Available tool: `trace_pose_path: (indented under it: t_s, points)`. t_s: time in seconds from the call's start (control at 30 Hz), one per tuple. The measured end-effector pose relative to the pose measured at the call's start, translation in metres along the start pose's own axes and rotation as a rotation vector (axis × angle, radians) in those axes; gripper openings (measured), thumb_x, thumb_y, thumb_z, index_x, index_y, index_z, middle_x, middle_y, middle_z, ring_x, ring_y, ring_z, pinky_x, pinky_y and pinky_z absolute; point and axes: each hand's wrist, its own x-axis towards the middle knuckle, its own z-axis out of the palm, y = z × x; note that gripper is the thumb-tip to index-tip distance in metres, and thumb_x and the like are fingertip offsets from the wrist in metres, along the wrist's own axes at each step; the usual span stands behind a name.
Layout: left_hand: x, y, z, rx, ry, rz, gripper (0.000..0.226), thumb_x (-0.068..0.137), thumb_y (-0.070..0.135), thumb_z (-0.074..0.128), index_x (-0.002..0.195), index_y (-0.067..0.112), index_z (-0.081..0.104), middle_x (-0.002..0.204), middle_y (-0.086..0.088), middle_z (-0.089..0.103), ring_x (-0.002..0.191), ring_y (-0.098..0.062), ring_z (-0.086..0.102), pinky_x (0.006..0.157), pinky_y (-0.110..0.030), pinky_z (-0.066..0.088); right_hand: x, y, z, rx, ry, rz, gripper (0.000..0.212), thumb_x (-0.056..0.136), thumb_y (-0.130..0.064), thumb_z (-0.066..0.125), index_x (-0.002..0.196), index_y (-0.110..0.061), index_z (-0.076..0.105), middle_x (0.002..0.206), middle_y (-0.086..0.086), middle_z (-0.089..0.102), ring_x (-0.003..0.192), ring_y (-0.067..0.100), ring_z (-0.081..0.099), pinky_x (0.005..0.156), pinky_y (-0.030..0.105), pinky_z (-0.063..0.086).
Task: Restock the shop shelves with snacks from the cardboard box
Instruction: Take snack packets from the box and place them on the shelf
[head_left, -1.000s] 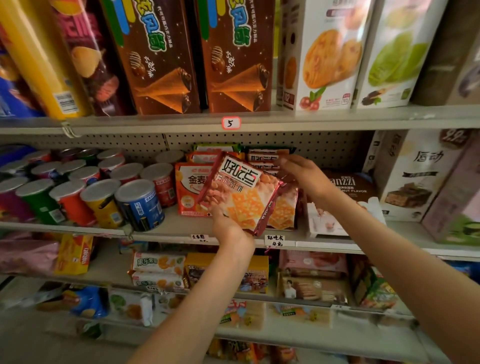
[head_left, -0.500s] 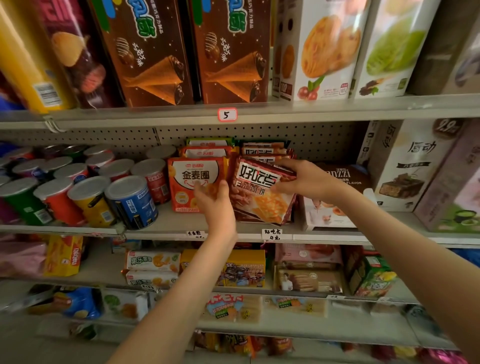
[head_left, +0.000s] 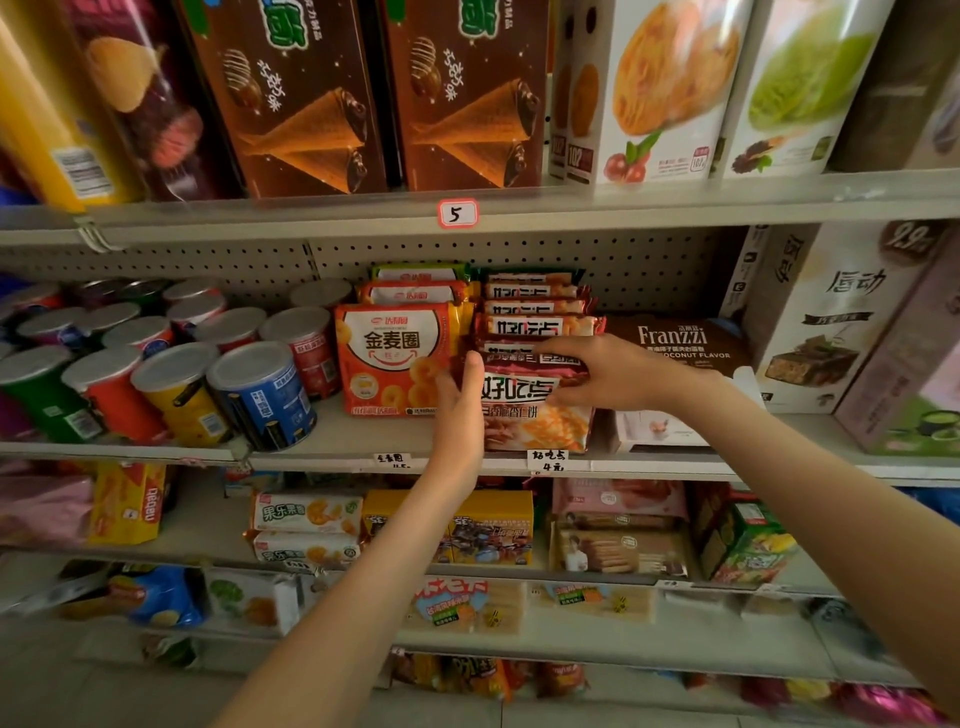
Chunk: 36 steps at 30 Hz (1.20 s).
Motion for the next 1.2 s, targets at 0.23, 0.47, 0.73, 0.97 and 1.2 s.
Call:
trace_pose_path:
  t_s: [0.23,0.47,0.73,0.97,1.2]
  points:
    - [0.003,-0.009,0.009,0.12,-0.021,0.048,0.07,0.088,0.044,0.061,0.142,0.019,0.024,0.142,0.004,0.038,0.129,-0.014,0.039,0.1,-0.029,0.034,-0.003,0.01,0.0,-0.071,0.044,0.01,0.069,0.083,-0.036,0.069,0.142,-0.019,0.039,0.143,-0.001,0.046,0.127,0.013,0.046,0.101,0.019,0.034]
    - [0.01,-0.007,-0.012,0.4,-0.096,0.12,0.079,0.083,0.03,0.071,0.142,0.014,0.022,0.133,0.006,0.04,0.125,-0.01,0.039,0.097,-0.025,0.031,-0.024,0.016,0.025,-0.191,0.45,0.017,0.081,0.072,-0.046,0.073,0.138,-0.011,0.041,0.129,0.009,0.047,0.115,0.027,0.042,0.1,0.048,0.039]
    - [0.018,-0.017,-0.032,0.786,-0.296,0.193,0.091,0.074,0.029,0.079,0.136,0.016,0.014,0.139,-0.002,0.046,0.125,-0.018,0.047,0.093,-0.027,0.038,-0.046,0.025,0.073,-0.293,0.478,0.202,0.107,0.064,-0.067,0.068,0.143,-0.013,0.02,0.146,0.013,0.037,0.125,0.033,0.045,0.102,0.053,0.031]
    - [0.022,-0.016,-0.023,0.853,-0.256,0.243,0.073,0.082,0.022,0.073,0.131,0.011,0.019,0.136,-0.005,0.049,0.119,-0.018,0.051,0.086,-0.022,0.039,-0.038,0.029,0.071,-0.235,0.451,0.168,0.11,0.069,-0.054,0.074,0.148,-0.015,0.008,0.155,0.008,0.02,0.142,0.025,0.022,0.111,0.05,0.017]
    - [0.025,-0.021,-0.018,0.911,-0.218,0.302,0.071,0.086,0.021,0.068,0.133,0.009,0.016,0.132,-0.007,0.053,0.115,-0.02,0.056,0.082,-0.023,0.042,-0.034,0.031,0.071,-0.247,0.444,0.17,0.106,0.072,-0.049,0.072,0.148,-0.012,0.008,0.155,0.01,0.018,0.142,0.026,0.022,0.11,0.05,0.02]
